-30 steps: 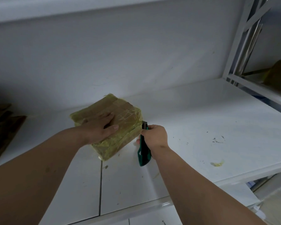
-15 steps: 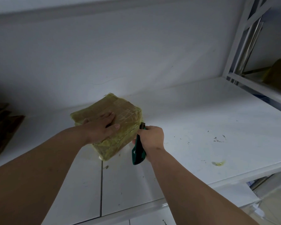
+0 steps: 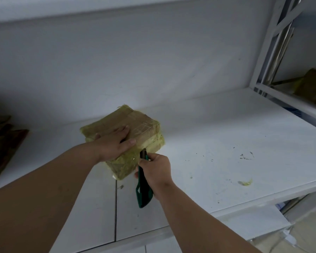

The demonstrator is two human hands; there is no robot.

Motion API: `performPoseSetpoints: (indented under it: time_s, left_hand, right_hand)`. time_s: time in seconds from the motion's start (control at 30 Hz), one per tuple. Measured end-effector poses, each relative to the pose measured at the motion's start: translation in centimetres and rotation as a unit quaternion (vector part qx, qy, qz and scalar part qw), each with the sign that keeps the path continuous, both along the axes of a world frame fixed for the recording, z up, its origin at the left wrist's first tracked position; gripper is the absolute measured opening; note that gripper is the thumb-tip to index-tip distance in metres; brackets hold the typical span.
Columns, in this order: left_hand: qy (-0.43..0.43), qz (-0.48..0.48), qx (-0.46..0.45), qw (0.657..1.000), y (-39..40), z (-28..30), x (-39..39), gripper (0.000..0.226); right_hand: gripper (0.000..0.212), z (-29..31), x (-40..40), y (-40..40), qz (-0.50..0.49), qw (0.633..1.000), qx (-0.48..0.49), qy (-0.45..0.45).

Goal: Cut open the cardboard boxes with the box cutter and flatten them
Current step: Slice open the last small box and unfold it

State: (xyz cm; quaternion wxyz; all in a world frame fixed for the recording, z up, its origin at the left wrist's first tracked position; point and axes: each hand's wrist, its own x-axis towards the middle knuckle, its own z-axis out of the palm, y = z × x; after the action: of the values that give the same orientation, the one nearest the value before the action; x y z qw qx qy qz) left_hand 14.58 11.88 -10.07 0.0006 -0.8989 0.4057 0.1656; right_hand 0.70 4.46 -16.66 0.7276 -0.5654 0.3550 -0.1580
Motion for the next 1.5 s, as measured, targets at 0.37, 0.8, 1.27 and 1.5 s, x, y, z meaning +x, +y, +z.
performPoseSetpoints:
  time_s: [0.37, 0.8, 1.27, 1.5]
  left_hand:
    - [0.158, -0.011, 0.002, 0.987, 4.6, 3.6, 1.5, 0.127]
    - [0.083, -0.051, 0.001, 0.995, 5.8, 2.0, 1.1, 0.128]
    - [-0.074, -0.033, -0.028, 0.996, 5.3, 1.1, -1.7, 0.065]
    - [-0.057, -0.076, 0.031, 0.995, 4.1, 2.5, -3.2, 0.072]
  right_hand:
    - [0.020, 0.8, -0.5, -3.2, 0.057, 0.998, -0.026, 0.023]
    - [0.017, -0.1, -1.2, 1.5, 0.084, 0.996, -0.008, 0.008]
    - [0.016, 1.0, -3.4, 2.7, 0.139, 0.990, 0.002, 0.010]
    - [0.013, 1.5, -4.4, 0.2, 0.126, 0.992, 0.026, 0.016]
